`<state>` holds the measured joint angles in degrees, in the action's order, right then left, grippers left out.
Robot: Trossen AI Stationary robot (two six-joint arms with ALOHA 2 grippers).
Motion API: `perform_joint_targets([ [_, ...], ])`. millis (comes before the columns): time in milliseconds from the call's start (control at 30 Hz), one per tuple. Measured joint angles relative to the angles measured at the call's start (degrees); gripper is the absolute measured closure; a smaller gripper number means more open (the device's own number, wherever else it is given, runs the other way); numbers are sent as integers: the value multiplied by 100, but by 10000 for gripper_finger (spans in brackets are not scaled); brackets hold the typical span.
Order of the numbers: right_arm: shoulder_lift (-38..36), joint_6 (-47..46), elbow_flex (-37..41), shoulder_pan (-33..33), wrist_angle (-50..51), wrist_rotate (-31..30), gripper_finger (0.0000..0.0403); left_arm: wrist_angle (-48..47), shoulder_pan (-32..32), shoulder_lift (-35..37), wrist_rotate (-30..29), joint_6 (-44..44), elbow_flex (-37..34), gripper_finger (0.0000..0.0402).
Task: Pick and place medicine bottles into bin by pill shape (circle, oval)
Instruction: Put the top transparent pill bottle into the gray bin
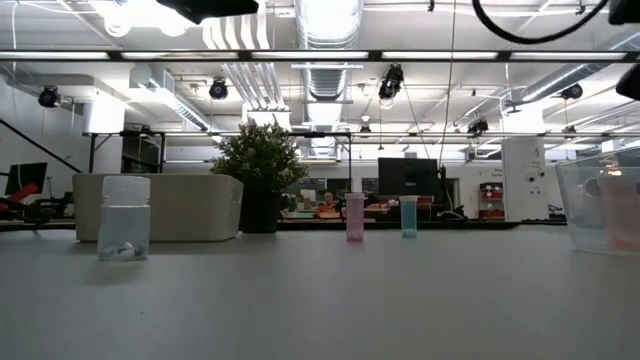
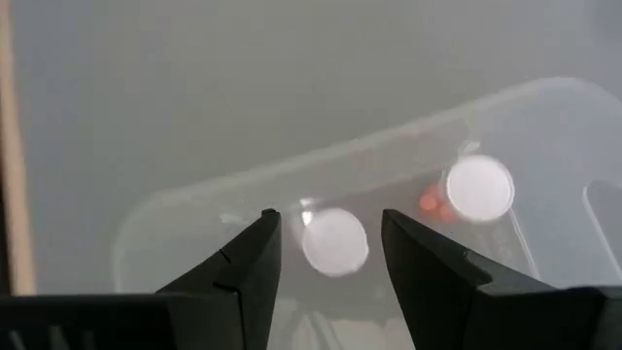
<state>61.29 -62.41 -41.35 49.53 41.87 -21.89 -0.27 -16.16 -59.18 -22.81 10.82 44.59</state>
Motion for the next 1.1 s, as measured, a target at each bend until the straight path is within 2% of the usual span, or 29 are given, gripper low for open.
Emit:
perform_joint_targets([
  [300,56,560,-588,-658,-25,-149,234,288,7,-289,-89,191,16,219],
  [467,104,1410,-884,-991,-79,-434,234,288,7,-347,-97,202,27,219],
  [600,105,2327,-996,-1182,-325,-918,239,279,7,-345,-114,204,27,219],
  [733,105,3395,-902,-1377,-1207,-1260,249,283,7,-345,-116,206,27,219],
  [1100,112,6146,33,-1811,-4739,-1263,270,285,7,-343,-114,156,27,219],
])
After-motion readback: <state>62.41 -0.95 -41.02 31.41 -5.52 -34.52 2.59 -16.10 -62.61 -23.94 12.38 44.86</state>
